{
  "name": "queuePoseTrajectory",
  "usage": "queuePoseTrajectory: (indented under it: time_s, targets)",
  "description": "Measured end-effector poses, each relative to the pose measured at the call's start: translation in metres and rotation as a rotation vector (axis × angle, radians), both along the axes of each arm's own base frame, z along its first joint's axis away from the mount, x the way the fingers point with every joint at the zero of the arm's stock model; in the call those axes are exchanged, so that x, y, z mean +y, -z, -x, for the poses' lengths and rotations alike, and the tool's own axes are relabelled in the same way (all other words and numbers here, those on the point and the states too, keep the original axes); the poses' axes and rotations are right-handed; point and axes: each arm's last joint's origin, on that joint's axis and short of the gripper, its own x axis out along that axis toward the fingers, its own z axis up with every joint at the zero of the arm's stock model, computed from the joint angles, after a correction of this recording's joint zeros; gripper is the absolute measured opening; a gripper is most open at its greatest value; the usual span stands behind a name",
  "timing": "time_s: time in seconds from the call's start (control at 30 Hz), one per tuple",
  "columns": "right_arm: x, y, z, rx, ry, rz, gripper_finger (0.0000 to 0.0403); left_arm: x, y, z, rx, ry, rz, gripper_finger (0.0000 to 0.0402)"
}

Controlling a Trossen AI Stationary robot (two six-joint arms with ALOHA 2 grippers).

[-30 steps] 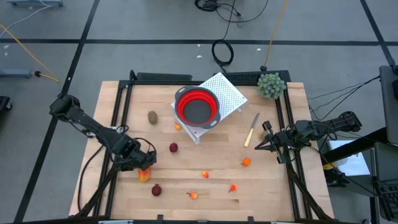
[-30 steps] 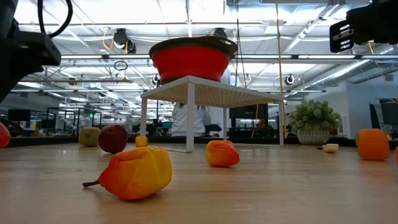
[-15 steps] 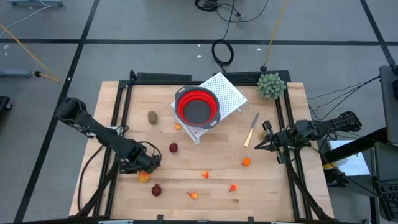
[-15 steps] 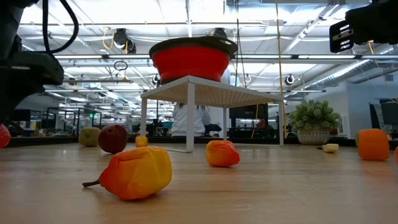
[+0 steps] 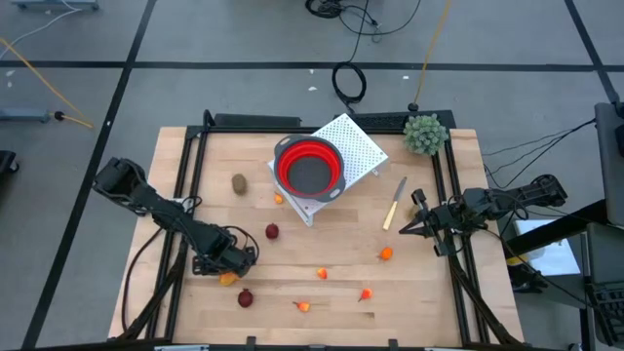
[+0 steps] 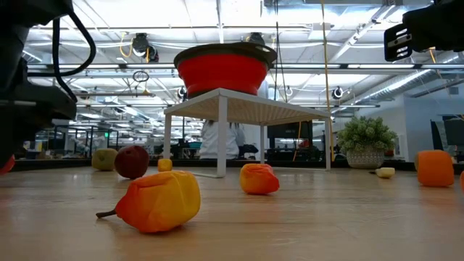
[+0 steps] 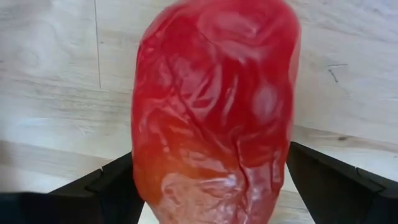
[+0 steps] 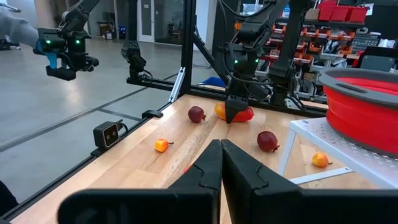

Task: Pick & Place Fruit
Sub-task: Put the mango into the red strainer bowl on the shelf

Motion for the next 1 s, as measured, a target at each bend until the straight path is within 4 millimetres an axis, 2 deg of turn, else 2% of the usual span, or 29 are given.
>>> queuePoseTrajectory:
  time_s: [0.13,0.5,0.63,0.83,1.0]
  targets:
    - [0.000,0.000,0.000,0.000,0.000,0.000,0.0000,0.000,0.000,0.000,-0.004,-0.001,-0.009,0.0337]
    - [0.000,0.000,0.000,0.000,0.000,0.000,0.0000,0.000,0.000,0.000,-0.011,0.019,-0.015,0.0209]
    - [0.000,0.000,0.000,0.000,0.000,0.000,0.0000,0.000,-0.001,-0.001,-0.022,0.022,-0.011,0.0206]
    - [0.000,0.000,0.000,0.000,0.000,0.000,0.0000,-0.002,-0.009,-0.007,-0.069,0.067,-0.038,0.0238]
    - [0.000,0.000,0.000,0.000,-0.003,0.000,0.0000,-0.002,-0.024,-0.008,-0.023,0.086,-0.086,0.0219]
